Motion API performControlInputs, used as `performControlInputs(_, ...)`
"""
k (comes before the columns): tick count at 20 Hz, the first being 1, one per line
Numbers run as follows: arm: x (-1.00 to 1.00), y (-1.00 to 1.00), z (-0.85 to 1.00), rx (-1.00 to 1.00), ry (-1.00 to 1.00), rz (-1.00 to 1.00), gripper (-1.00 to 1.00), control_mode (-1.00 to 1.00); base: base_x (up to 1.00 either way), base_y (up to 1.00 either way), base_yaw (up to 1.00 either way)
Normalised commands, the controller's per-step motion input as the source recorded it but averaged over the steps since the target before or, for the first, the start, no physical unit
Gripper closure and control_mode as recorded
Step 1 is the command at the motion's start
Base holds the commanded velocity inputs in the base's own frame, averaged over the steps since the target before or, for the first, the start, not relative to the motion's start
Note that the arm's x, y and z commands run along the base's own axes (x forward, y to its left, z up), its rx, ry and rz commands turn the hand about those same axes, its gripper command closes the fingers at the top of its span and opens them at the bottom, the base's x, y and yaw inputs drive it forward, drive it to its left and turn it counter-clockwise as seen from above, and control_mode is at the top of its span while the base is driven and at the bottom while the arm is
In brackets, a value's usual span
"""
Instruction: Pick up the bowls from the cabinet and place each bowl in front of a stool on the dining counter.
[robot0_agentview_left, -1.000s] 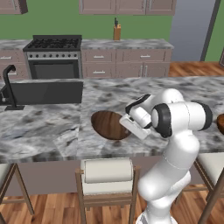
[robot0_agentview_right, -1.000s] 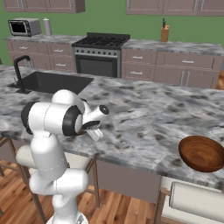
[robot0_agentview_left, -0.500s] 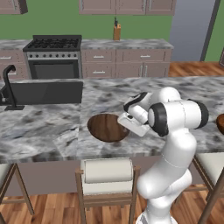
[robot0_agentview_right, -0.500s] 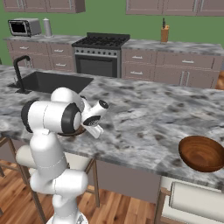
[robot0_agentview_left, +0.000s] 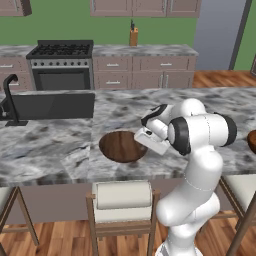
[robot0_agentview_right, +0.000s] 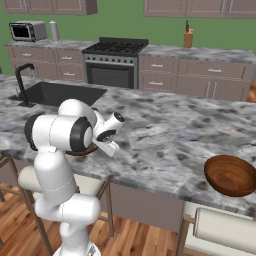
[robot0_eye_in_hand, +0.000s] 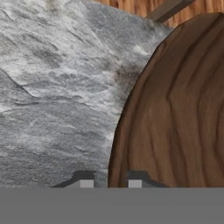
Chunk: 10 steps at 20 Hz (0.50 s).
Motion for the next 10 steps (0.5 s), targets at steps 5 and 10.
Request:
performControlInputs(5, 0.0, 0.0, 0.21, -0.05, 0.0, 0.01, 1.0, -1.0, 0.0, 0.0, 0.0)
performControlInputs(10, 0.0, 0.0, 0.22, -0.05, 0.0, 0.0, 1.0, -1.0, 0.0, 0.0, 0.0)
